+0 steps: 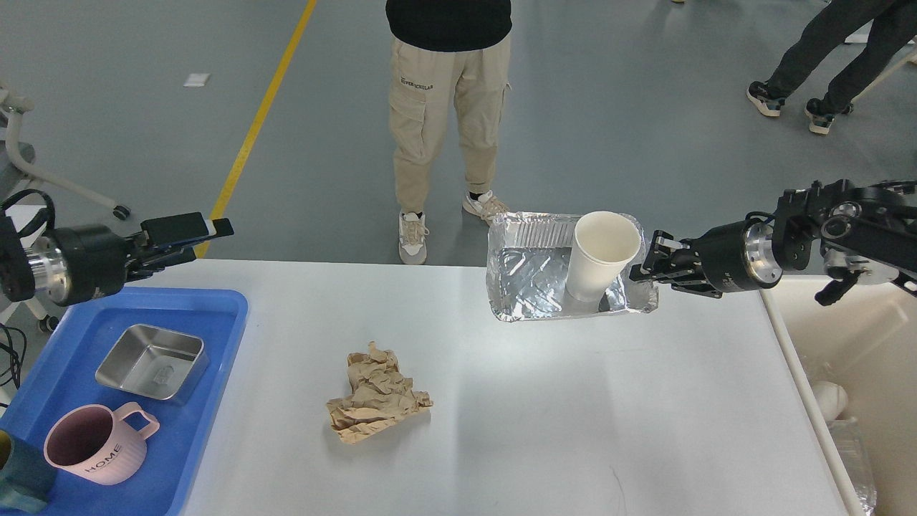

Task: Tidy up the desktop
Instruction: 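Move the left gripper down toward the crumpled brown paper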

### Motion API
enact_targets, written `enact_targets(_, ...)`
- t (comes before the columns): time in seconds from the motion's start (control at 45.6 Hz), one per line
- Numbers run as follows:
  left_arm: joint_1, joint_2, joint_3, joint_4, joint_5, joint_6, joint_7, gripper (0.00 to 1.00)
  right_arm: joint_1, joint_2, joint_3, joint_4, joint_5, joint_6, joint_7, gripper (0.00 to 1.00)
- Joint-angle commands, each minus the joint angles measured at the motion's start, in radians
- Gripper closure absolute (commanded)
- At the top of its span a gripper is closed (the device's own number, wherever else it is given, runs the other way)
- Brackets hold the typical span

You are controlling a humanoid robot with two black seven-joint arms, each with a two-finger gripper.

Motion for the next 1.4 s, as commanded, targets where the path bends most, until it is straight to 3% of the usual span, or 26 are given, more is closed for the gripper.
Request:
enact_targets(0.0,0.147,0.017,-0.136,0.007,-0.085,0.063,0.033,0.03,0.002,0.0,-0.002,0.001,0.0,0.0,0.0,1.0)
enact_targets(0.219,0.245,0.03,-0.159,0.024,-0.197,0.29,0.044,0.03,0.003,0.0,-0.002,0.001,0.002,0.0,0.0,1.0)
enact_targets(0.438,0.268,0.028,-0.159,0.022,-0.211,0.347,0.037,0.03,0.006,-0.002,-0.003,0.004,0.002,0.0,-0.002,1.0)
enact_targets(0.548,0.271,0.03,-0.147,0.022,-0.207,0.32,0.032,0.03,0.005,-0.002,-0.005,0.004,0.002,0.0,-0.002,1.0)
enact_targets(0.767,0.245,0.063,-0.067,0.021,-0.13,0.157,0.032,0.03,0.009,-0.011,0.0,0.013,0.002,0.0,0.0,1.0)
enact_targets(0.964,0.129,0.044,0.038,0.022,0.011,0.093,0.031,0.03,0.009,-0.011,0.0,0.015,0.002,0.0,0.0,1.0)
enact_targets(1.162,-0.031,0.002,0.228,0.027,0.08,0.051,0.029,0.03,0.009,-0.012,0.002,0.016,0.002,0.0,0.0,1.0)
enact_targets(1.381,-0.185,-0.12,0.449,0.061,0.206,0.041,0.02,0.03,0.015,-0.012,0.002,0.016,0.003,0.0,0.0,1.0)
